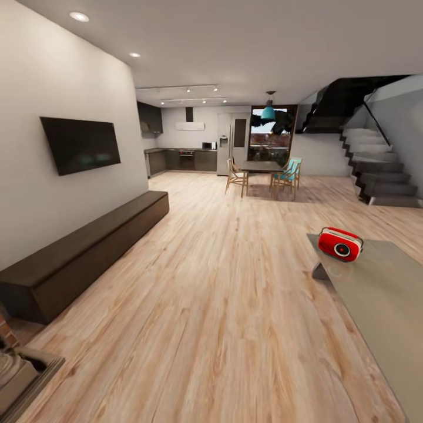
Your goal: Turn on the radio receiver that's on the table in the living room.
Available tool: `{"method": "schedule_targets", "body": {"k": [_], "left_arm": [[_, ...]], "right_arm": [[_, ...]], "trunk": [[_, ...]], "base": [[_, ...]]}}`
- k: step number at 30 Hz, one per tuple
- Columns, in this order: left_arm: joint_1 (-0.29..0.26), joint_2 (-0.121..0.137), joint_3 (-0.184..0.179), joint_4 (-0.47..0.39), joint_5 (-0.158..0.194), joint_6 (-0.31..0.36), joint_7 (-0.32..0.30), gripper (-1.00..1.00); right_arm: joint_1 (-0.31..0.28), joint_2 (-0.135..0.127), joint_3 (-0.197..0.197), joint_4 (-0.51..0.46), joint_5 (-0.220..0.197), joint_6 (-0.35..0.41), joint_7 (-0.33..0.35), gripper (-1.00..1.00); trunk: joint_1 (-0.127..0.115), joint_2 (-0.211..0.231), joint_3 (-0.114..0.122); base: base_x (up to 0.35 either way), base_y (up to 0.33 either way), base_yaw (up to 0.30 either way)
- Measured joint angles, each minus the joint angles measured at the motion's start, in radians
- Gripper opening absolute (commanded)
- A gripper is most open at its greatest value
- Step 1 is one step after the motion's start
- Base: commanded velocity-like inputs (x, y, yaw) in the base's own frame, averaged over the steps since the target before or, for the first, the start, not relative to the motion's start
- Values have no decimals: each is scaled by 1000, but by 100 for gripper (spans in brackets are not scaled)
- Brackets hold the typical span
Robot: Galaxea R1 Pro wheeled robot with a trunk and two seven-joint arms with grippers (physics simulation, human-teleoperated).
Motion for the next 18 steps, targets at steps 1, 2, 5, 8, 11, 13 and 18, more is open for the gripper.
{"method": "schedule_targets", "body": {"k": [1, 2, 5, 8, 11, 13, 18], "left_arm": [[0, 0, 0, 0, 0, 0, 0, 100], [0, 0, 0, 0, 0, 0, 0, 100], [0, 0, 0, 0, 0, 0, 1, 100], [0, -1, 0, 0, 0, 0, 1, 100], [0, -1, 0, 0, 0, 0, 1, 100], [0, -1, 0, 0, 0, 0, 2, 100], [0, -1, 0, 0, 0, 0, 1, 100]], "right_arm": [[0, 0, 0, 0, 0, 0, 0, 100], [0, 0, 0, 0, 0, 0, 0, 100], [0, 0, 0, 0, 0, 0, 0, 100], [0, 0, 0, 0, 0, 0, 0, 100], [0, 0, -1, 0, 0, 0, 0, 100], [0, 0, -2, 0, 0, 0, 0, 100], [0, 0, -3, 0, 0, 0, 0, 100]], "trunk": [[0, 0, 0], [0, 0, 0], [0, 0, 0], [0, 0, 0], [0, 0, 0], [0, 0, 0], [0, 0, 0]], "base": [[328, 0, 0], [328, 0, 0], [327, 0, 0], [327, 0, -7], [327, 0, -110], [327, 0, -197], [327, 0, -248]]}}
